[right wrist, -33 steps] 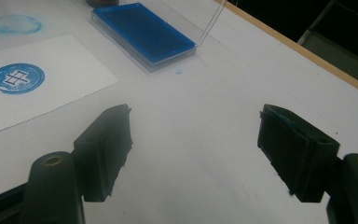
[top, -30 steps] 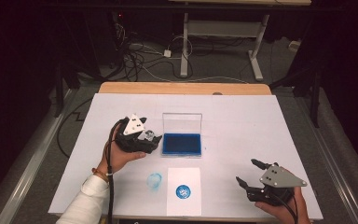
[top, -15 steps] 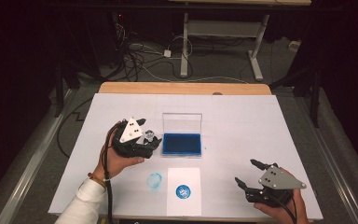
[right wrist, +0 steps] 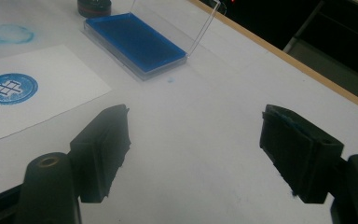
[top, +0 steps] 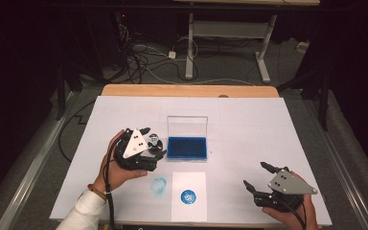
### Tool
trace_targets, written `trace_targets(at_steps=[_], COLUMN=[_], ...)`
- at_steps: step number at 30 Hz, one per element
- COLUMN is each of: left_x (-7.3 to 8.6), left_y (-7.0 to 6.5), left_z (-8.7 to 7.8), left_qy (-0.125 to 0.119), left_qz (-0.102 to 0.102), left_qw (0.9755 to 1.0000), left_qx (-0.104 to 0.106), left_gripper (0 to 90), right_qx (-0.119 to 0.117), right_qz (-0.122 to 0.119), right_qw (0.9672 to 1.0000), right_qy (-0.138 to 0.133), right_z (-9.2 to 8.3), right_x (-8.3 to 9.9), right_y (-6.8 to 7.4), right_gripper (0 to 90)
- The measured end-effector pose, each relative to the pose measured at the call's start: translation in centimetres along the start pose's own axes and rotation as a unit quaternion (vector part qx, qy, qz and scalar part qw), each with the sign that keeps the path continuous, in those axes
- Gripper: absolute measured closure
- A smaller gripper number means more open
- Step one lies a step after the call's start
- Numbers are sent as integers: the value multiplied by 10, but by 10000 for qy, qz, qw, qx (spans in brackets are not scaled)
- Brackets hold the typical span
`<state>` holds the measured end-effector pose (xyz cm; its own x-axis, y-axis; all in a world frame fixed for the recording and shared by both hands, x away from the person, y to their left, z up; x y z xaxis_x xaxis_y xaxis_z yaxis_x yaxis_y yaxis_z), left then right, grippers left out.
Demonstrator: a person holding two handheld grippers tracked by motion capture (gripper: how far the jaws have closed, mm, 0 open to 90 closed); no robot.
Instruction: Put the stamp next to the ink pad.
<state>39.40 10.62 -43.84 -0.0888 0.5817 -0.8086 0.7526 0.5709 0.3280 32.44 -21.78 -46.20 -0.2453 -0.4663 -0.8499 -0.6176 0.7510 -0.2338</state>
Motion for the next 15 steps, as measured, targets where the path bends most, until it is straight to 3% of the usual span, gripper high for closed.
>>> trace_targets(at_steps=[15], left_x=[10], left_y=[-16], left_z=[-13], left_qy=[-6], left_qz=[234], left_qw=[9997], left_qx=[88], left_gripper=[143], right_qx=[103], right_qz=[24], right_qw=[9999], right_qy=[-11], right_z=[-1], right_x=[0], right_y=[-3], right_gripper=[234])
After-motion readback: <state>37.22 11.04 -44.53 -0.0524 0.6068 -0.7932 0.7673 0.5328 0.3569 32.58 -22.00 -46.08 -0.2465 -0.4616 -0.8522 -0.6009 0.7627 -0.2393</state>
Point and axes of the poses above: each handheld gripper's, and its own axes: z roughly forward along the jaws, x roughly out of its underside, y roughly to its left, the point moved 9 cm from there along z, roughly forward along the jaws, and after that the axes turned 4 degrees about z, right-handed, at the moved point
